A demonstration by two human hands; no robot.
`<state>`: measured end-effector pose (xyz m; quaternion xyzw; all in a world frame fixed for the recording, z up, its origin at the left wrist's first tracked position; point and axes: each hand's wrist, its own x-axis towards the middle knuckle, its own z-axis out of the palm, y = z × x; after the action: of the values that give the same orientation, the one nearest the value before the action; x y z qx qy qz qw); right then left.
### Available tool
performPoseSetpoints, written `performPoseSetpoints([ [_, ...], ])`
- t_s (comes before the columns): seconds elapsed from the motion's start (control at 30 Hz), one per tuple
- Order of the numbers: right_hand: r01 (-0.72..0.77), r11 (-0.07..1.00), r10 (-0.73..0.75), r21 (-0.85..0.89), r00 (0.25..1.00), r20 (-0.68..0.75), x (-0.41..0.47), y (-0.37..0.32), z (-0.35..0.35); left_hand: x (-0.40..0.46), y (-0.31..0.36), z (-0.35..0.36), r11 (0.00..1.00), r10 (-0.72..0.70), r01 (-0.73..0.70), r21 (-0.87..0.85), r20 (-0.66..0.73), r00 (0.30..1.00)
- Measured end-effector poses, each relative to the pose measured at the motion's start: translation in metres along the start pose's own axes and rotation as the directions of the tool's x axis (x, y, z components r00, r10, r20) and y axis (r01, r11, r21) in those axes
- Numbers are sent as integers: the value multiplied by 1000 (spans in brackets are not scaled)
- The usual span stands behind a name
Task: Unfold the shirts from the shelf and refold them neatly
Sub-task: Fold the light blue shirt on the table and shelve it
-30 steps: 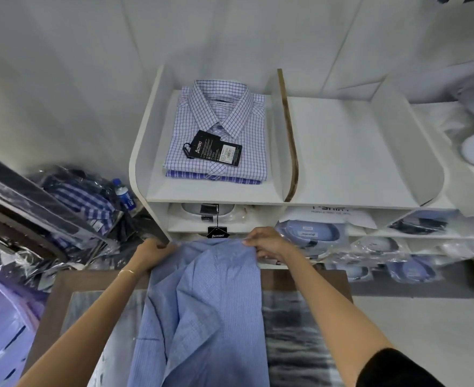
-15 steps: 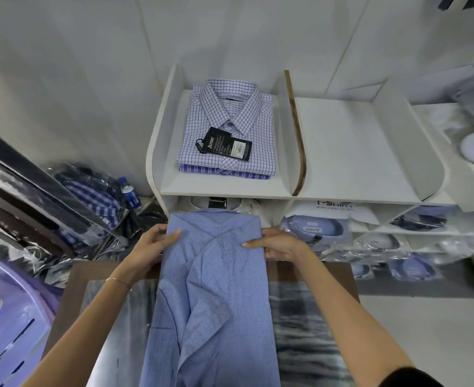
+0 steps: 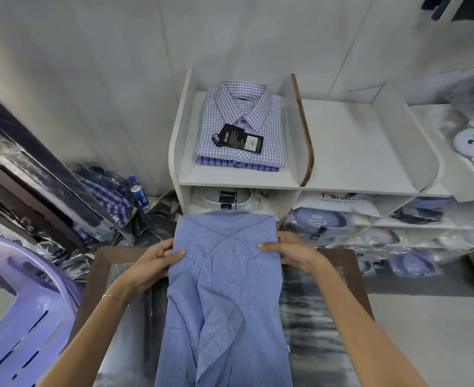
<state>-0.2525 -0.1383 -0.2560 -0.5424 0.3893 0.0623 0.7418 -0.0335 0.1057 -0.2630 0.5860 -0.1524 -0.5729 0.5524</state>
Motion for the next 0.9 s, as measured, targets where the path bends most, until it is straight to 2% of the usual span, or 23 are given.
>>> performPoseSetpoints([
  [0.17,26,999,-28,-25,994,-109,1,4,7,16,9,6,993,21,3,121,-200,980],
  [0.3,65,998,-60,22,984,-166,5,2,9,38,12,8,987,45,3,158,-301,953],
  [0.37,46,999,-49,-20,973,-226,9,2,10,44,10,7,980,48,26,199,-358,932],
  [0.47,89,994,-104,-62,949,-297,20,-2,14,53,11,9,930,213,-71,360,-373,903],
  [0.53,129,985,-163,-115,912,-376,28,-9,14,60,12,7,881,287,-76,467,-400,870],
  [0.57,125,981,-178,-151,893,-413,33,-10,13,65,12,4,880,290,-66,470,-424,858],
  [0.7,102,976,-178,-190,880,-441,44,-15,11,74,10,-1,982,102,-12,186,-482,870],
  [0.8,94,976,-173,-195,878,-447,47,-16,12,81,12,-8,943,134,29,332,-459,878],
  [0.9,147,976,-207,-158,849,-487,53,-18,9,85,25,-10,880,278,-51,472,-424,862],
])
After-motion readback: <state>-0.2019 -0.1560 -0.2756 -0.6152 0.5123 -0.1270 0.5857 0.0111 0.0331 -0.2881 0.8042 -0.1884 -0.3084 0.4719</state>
